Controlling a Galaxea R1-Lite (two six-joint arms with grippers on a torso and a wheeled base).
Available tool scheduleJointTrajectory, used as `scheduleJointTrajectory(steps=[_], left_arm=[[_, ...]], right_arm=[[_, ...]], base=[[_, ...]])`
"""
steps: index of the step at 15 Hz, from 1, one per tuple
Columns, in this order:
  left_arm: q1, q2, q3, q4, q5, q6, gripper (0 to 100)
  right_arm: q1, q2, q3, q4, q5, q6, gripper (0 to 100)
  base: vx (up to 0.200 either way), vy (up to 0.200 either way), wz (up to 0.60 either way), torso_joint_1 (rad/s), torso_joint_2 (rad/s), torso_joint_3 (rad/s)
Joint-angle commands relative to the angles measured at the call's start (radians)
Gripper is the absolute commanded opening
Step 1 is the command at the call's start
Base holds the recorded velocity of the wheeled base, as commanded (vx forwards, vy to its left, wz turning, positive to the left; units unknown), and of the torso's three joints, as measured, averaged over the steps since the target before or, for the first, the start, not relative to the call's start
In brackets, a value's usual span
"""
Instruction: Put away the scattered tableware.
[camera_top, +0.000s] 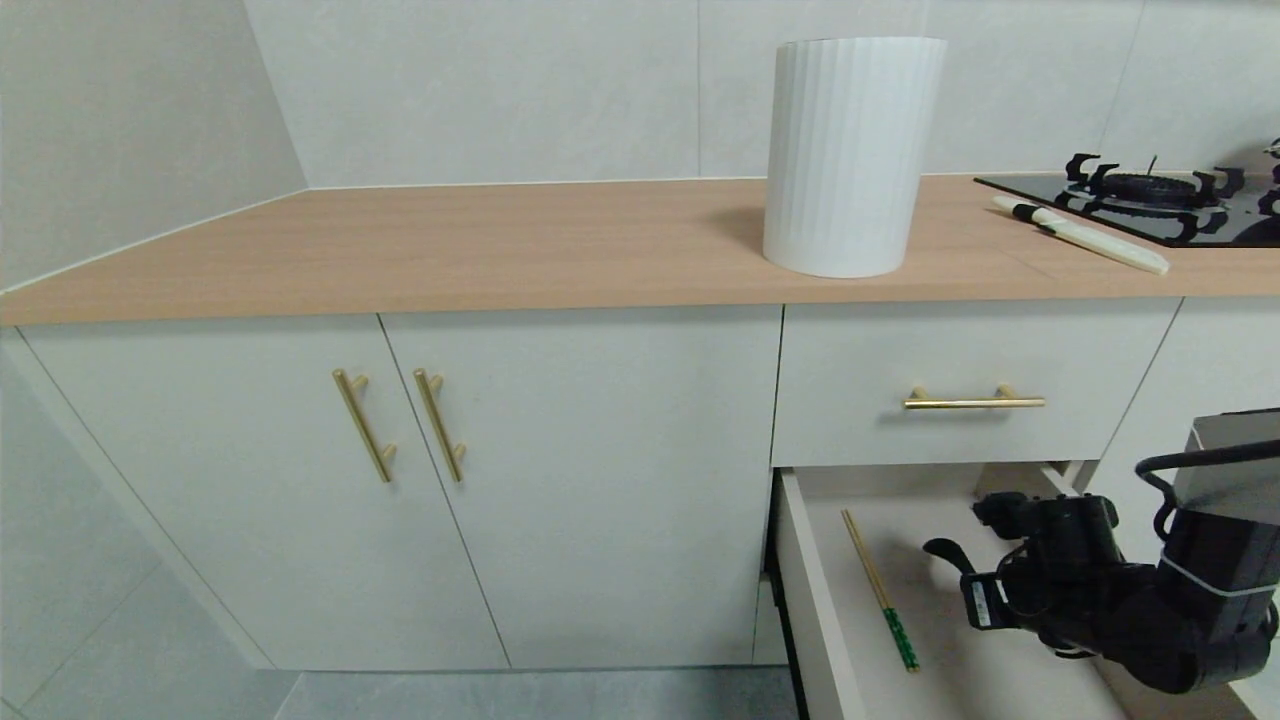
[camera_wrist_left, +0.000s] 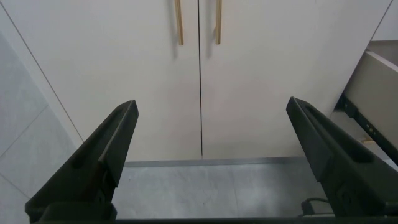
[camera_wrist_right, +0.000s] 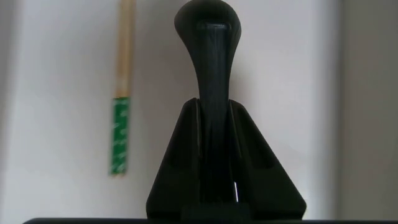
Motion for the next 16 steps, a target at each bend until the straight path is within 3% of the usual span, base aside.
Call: scheduleJointTrajectory(steps=[1,9,10,16], left_arm=[[0.0,0.0,0.0,0.0,0.0,0.0,100],[0.0,0.0,0.0,0.0,0.0,0.0,100],[0.0,0.0,0.0,0.001,0.0,0.0,100],[0.0,0.0,0.0,0.0,0.0,0.0,100]], right_arm=[[0.001,0.118,-0.024,-0.015,-0.009,-0.002,0],[-0.011,0.14,-0.06,-0.021,-0.035,0.001,0],[-0.011,0.137,-0.06,-0.021,-0.035,0.001,100],[-0.011,0.106,-0.05,-0.021,-0.035,0.004,100]], base=[[0.0,0.0,0.0,0.0,0.0,0.0],[0.0,0.0,0.0,0.0,0.0,0.0],[0.0,0.0,0.0,0.0,0.0,0.0],[0.0,0.0,0.0,0.0,0.0,0.0]])
